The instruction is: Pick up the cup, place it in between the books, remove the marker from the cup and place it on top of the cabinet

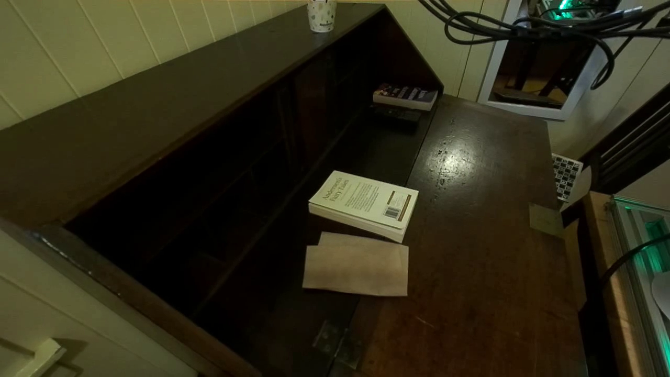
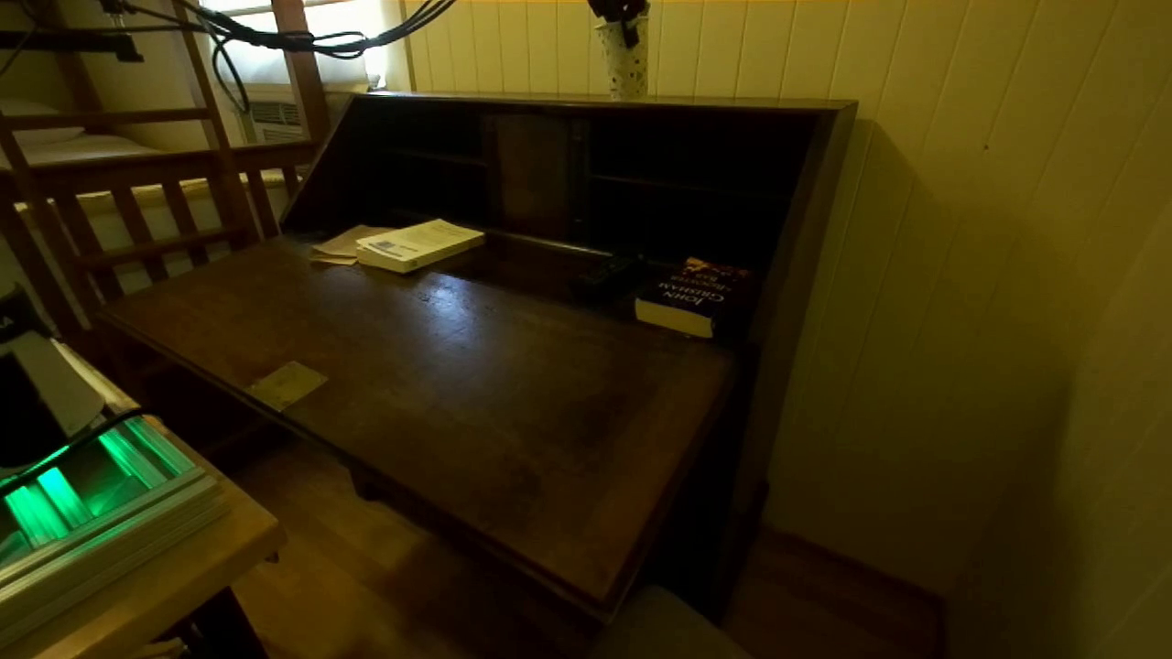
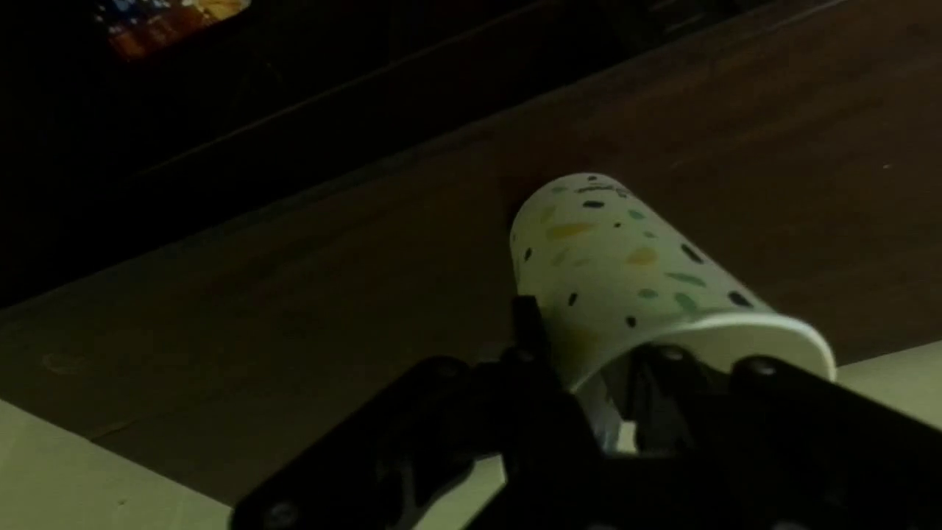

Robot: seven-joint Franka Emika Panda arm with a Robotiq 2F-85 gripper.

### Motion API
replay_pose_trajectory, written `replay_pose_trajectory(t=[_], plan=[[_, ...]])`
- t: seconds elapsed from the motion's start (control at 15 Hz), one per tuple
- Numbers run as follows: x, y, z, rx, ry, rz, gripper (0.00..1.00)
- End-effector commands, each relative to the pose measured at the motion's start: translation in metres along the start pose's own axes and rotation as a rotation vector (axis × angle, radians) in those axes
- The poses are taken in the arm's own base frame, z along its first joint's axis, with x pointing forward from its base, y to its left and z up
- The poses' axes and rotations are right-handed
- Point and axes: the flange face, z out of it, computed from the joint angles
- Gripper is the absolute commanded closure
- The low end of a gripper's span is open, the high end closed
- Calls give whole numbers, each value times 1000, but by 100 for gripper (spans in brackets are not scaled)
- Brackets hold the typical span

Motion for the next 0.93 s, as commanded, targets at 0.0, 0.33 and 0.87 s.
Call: replay_pose_trajectory(t=[0.0,0.33,0.87], plan=[[-17,-4,-18,119,-40,-74,99],[-50,-2,-49,269,-86,-201,99],[-121,9,-85,345,-207,-346,99]])
